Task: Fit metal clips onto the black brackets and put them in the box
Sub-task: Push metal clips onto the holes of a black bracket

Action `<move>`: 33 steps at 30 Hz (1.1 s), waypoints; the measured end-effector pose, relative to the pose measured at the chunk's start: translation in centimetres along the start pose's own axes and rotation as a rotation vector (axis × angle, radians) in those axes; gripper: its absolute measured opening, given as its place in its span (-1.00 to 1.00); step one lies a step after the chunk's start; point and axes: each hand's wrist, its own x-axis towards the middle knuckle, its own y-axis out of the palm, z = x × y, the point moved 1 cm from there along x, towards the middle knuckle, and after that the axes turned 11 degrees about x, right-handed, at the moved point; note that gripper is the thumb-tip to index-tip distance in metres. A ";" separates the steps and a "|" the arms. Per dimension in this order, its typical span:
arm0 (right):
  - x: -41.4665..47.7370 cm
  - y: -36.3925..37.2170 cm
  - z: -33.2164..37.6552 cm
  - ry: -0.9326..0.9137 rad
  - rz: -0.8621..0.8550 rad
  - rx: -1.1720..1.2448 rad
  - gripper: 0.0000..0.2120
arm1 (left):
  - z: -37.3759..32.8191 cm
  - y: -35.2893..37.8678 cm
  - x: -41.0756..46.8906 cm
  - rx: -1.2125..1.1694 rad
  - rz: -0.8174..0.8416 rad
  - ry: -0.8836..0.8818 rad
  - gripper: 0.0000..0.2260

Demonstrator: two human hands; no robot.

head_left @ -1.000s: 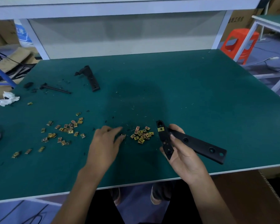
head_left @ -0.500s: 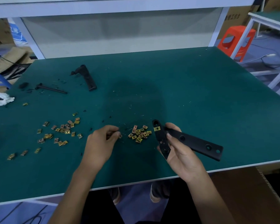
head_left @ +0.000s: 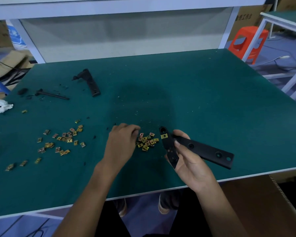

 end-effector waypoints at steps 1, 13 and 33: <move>0.0 0.0 0.0 0.000 -0.001 -0.001 -0.72 | -0.3 0.4 0.4 0.042 0.046 0.029 -0.78; 0.0 -0.1 0.0 -0.003 0.022 0.010 -0.72 | 0.0 -0.9 -0.1 -0.409 0.047 -0.115 -0.90; 0.1 -0.2 0.0 -0.014 0.047 -0.012 -0.68 | -7.3 -0.2 -7.9 -1.549 0.259 -0.505 -0.79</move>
